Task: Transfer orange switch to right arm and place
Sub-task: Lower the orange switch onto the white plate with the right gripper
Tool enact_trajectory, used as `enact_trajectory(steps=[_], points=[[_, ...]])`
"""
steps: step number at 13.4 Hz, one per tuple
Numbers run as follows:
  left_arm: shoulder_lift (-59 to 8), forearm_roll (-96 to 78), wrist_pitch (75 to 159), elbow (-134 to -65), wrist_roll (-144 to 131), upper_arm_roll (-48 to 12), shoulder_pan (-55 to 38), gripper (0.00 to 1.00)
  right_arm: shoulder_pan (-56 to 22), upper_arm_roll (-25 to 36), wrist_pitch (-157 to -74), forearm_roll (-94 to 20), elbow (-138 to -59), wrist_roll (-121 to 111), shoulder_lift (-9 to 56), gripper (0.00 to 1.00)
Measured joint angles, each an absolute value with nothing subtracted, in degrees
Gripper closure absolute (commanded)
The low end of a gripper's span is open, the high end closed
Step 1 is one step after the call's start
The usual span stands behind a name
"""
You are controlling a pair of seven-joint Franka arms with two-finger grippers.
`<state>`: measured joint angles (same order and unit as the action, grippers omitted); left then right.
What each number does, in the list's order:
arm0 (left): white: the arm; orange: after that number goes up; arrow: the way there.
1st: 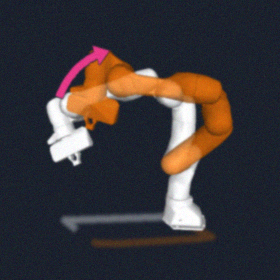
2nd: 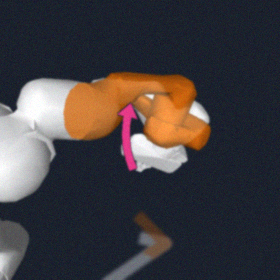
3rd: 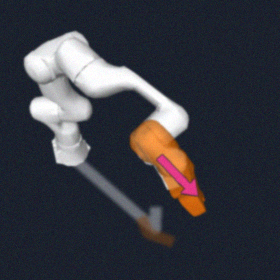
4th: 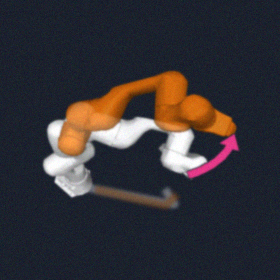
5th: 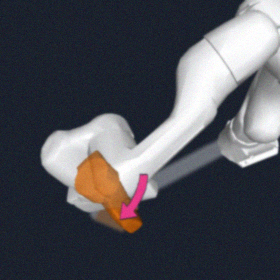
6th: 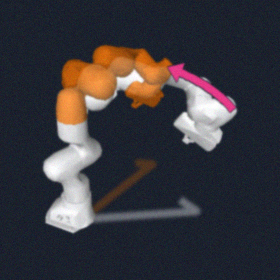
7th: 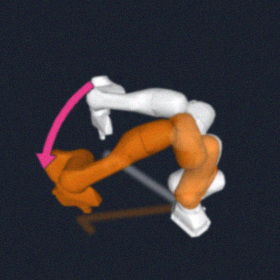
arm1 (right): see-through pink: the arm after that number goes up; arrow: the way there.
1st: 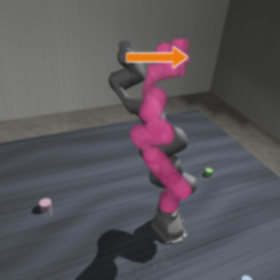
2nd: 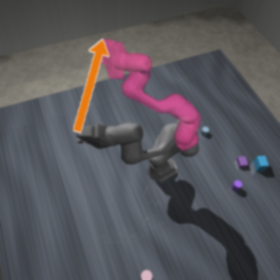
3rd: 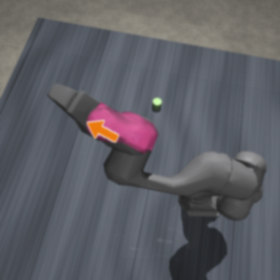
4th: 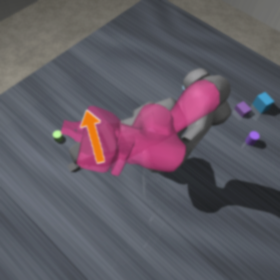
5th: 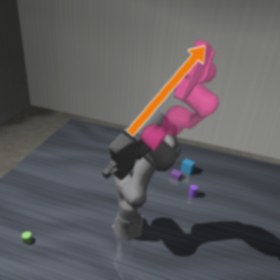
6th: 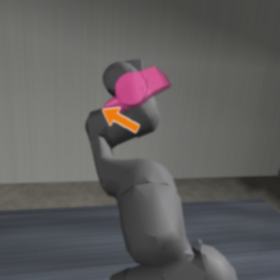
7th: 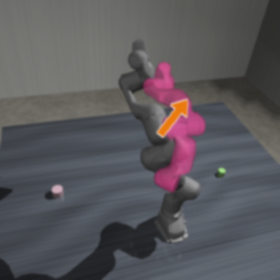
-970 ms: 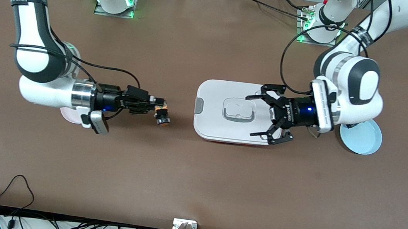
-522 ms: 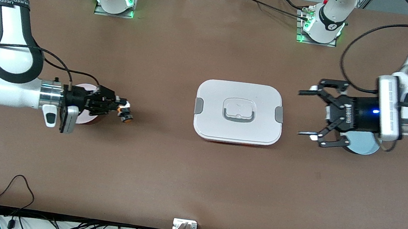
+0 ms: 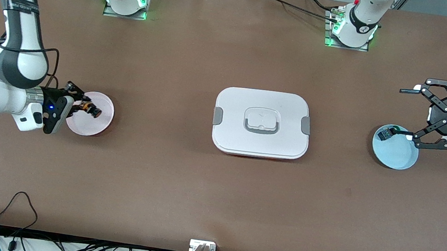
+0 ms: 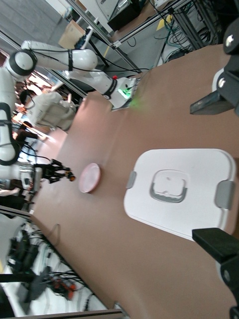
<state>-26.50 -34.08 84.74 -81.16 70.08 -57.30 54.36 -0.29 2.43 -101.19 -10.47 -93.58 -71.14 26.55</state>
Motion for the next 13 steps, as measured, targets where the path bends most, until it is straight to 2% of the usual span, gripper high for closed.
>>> enact_trajectory(steps=[3,6,9,11,13], points=[[-22.5,-24.4,82.7,-78.6,58.8,-58.4,53.6,0.0,-0.3,2.3,-110.2,-1.6,-95.1,-80.1,26.6,0.91],[-15.1,-16.7,78.9,-78.3,45.8,-58.5,53.1,0.0,-0.3,2.2,-117.8,0.1,-99.1,-85.1,26.8,0.91],[-12.7,-10.6,75.2,-78.4,34.0,-58.3,51.3,0.0,-0.4,2.2,-121.7,0.1,-103.5,-88.1,26.9,0.91],[-12.5,-5.3,72.8,-78.4,22.6,-56.4,45.3,0.0,-0.4,2.1,-125.3,0.2,-106.7,-89.3,27.1,0.91],[-11.7,-2.8,71.9,-78.4,12.2,-50.7,36.4,0.0,-0.4,2.0,-128.5,0.2,-109.9,-89.7,27.4,0.91]])
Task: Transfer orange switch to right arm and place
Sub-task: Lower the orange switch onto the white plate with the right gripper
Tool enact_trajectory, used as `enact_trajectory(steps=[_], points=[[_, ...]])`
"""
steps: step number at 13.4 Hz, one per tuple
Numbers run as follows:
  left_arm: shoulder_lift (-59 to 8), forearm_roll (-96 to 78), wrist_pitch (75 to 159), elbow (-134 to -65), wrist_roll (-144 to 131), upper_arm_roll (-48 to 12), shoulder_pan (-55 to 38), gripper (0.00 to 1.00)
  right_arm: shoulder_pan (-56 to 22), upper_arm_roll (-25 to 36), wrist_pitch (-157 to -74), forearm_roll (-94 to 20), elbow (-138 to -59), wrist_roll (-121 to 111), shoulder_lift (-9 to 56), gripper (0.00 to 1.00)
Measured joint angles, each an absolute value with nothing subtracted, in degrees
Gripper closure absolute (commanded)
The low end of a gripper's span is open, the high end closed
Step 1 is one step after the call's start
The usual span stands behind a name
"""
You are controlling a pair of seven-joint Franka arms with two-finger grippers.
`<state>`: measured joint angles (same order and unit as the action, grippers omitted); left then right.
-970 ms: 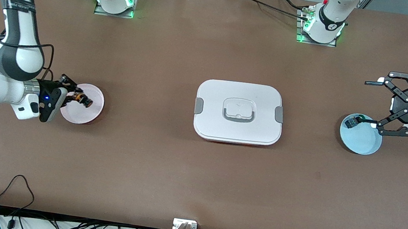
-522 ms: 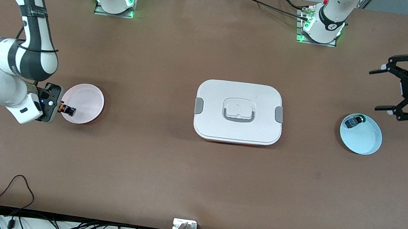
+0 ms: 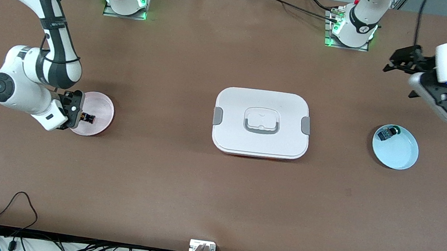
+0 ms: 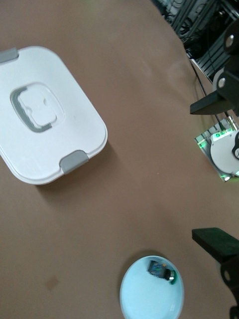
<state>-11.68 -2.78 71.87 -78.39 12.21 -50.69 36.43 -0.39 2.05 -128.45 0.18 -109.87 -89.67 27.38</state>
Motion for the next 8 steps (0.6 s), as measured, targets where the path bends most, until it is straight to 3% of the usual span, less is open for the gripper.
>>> enact_trajectory(steps=[6,7,8], points=[[-9.7,-2.1,73.5,-78.6,8.9,-12.4,12.4,0.0,-0.4,2.0,-135.7,0.2,-116.7,-90.4,27.4,0.89],[-9.8,-2.1,73.9,-78.9,9.1,-7.3,9.9,0.0,-0.4,2.0,-136.9,0.2,-117.5,-90.5,27.4,0.68],[-9.7,-2.1,73.9,-79.4,9.2,-4.2,8.4,0.0,-0.4,2.0,-137.7,0.2,-118.0,-90.6,27.4,0.01]])
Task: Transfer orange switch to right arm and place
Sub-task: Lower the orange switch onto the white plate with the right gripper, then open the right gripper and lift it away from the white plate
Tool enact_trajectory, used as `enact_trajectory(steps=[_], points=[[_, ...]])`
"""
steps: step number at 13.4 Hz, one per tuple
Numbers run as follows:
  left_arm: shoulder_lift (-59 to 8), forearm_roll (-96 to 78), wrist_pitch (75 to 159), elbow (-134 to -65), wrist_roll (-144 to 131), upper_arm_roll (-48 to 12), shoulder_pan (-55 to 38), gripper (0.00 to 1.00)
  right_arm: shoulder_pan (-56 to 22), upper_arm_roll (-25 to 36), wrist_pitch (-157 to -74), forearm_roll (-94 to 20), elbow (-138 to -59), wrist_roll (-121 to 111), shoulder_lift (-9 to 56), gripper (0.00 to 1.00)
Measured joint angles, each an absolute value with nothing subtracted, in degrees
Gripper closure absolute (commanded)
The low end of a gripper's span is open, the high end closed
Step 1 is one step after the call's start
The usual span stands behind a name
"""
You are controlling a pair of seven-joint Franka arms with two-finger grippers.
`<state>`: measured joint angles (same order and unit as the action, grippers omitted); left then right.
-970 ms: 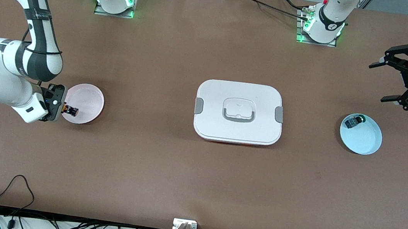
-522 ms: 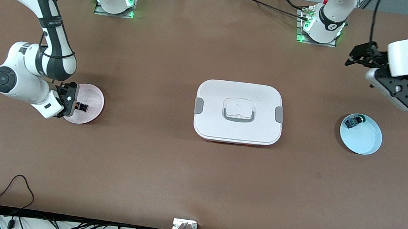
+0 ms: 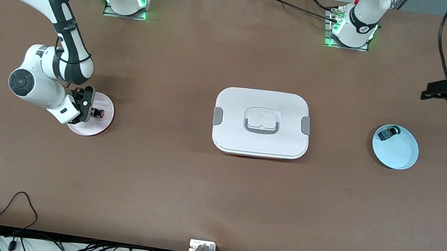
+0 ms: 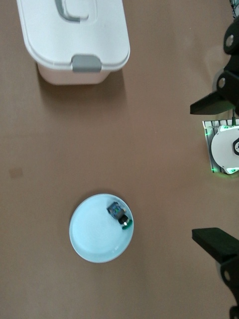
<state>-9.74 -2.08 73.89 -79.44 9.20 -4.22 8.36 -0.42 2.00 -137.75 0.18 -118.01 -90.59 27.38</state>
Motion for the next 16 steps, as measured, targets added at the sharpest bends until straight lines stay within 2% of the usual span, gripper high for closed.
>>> enact_trajectory(steps=[2,5,10,13,16], points=[[-9.7,-1.2,74.9,-80.9,9.0,-2.1,6.9,0.0,-0.4,2.0,-138.0,0.2,-118.2,-90.5,27.3,0.0],[-9.6,2.1,81.6,-84.3,5.5,-1.2,4.9,0.0,-0.3,2.0,-137.1,-2.9,-116.8,-89.7,27.0,0.0],[-8.3,2.3,84.1,-86.6,2.4,-1.1,4.1,0.0,-0.3,2.1,-128.8,-5.0,-107.3,-85.7,25.3,0.0],[-7.6,2.1,85.7,-86.8,2.2,-1.1,4.1,0.0,-0.4,2.0,-125.5,-5.3,-104.2,-72.9,23.1,0.0],[-7.3,1.2,86.5,-86.7,1.6,-1.3,3.7,0.0,-1.3,1.7,-118.2,-5.4,-100.3,-54.4,21.3,0.0]])
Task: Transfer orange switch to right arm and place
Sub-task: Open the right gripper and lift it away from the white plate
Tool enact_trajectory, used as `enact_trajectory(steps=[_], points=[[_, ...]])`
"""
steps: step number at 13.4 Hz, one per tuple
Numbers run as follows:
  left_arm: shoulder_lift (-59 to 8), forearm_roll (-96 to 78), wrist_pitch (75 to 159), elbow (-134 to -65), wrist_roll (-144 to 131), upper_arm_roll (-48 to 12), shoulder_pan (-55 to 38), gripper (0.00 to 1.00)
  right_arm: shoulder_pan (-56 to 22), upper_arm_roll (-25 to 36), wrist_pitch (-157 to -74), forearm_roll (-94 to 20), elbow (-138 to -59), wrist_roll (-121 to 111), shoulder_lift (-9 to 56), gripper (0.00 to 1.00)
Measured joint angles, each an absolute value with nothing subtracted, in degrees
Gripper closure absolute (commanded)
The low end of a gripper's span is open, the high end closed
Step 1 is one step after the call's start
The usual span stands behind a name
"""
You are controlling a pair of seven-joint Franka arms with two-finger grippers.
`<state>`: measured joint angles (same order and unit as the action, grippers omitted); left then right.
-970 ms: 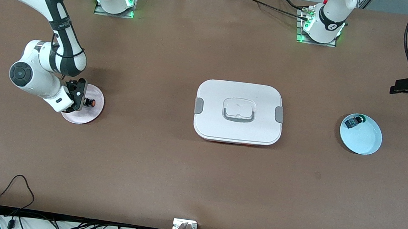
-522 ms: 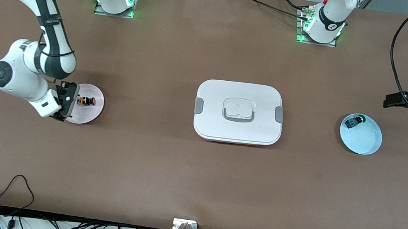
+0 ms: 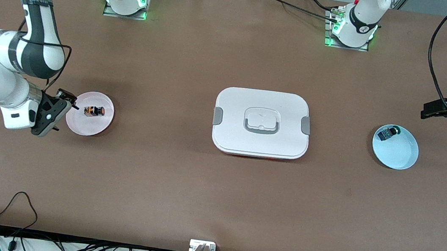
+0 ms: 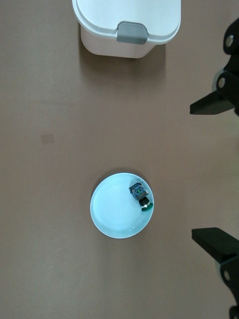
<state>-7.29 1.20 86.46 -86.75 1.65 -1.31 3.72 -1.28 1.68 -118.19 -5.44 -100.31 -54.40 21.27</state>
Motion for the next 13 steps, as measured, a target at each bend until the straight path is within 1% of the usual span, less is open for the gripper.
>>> enact_trajectory(steps=[3,7,11,13], points=[[-7.2,1.1,86.5,-86.7,1.4,-1.4,3.7,0.0,-2.8,1.5,-111.5,-5.5,-95.8,-38.7,19.9,0.0],[-7.2,1.1,86.5,-86.8,1.5,-1.2,3.9,0.0,-5.0,1.5,-103.5,-5.5,-93.6,-20.5,16.4,0.0],[-7.2,1.1,85.6,-86.8,1.3,-1.1,4.3,0.0,-5.3,1.7,-92.4,-7.6,-88.7,-9.7,14.6,0.0],[-7.2,1.1,84.6,-86.8,1.0,-1.0,4.3,0.0,-5.3,2.2,-88.7,-7.3,-85.8,-8.6,14.0,0.0]])
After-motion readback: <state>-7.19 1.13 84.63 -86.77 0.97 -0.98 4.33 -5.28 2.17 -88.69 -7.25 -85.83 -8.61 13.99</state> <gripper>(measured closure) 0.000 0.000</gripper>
